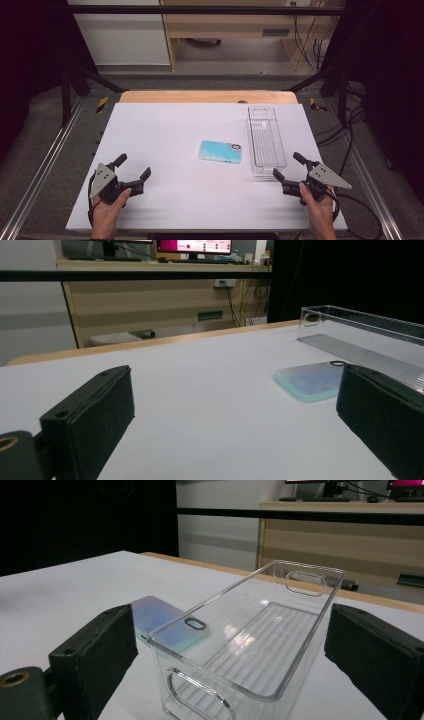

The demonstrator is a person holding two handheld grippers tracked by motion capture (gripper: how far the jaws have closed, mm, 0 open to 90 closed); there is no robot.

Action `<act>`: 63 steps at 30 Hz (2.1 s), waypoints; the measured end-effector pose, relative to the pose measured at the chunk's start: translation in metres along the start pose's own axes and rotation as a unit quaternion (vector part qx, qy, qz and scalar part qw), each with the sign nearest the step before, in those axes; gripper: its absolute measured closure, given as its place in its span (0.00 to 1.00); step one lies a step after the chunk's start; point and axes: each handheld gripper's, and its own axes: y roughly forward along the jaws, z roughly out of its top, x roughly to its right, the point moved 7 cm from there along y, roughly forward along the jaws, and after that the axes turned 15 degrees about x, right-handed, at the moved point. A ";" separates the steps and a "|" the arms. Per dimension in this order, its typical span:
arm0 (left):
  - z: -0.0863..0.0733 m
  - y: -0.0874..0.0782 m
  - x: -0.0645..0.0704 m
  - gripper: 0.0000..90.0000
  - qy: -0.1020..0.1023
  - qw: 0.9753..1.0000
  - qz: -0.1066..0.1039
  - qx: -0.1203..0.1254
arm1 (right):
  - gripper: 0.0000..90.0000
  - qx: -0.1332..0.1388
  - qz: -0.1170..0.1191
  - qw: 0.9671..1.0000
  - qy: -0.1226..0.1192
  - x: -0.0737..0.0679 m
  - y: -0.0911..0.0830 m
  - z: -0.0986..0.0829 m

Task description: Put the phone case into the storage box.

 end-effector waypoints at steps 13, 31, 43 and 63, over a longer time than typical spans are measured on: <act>-0.006 0.000 -0.001 0.04 -0.007 0.999 0.024 -0.028 | 0.06 0.004 -0.013 1.000 -0.001 0.002 -0.003 0.001; 0.001 0.018 0.019 0.04 -0.036 0.999 0.010 -0.038 | 0.05 0.004 -0.015 1.000 -0.008 0.001 -0.001 0.000; -0.001 0.058 0.047 0.05 0.007 0.997 -0.023 -0.078 | 0.05 -0.005 -0.014 1.000 -0.018 -0.001 0.000 0.000; -0.006 0.120 0.100 0.11 0.022 0.988 -0.075 -0.136 | 0.05 -0.006 -0.017 0.999 -0.033 -0.003 -0.002 0.002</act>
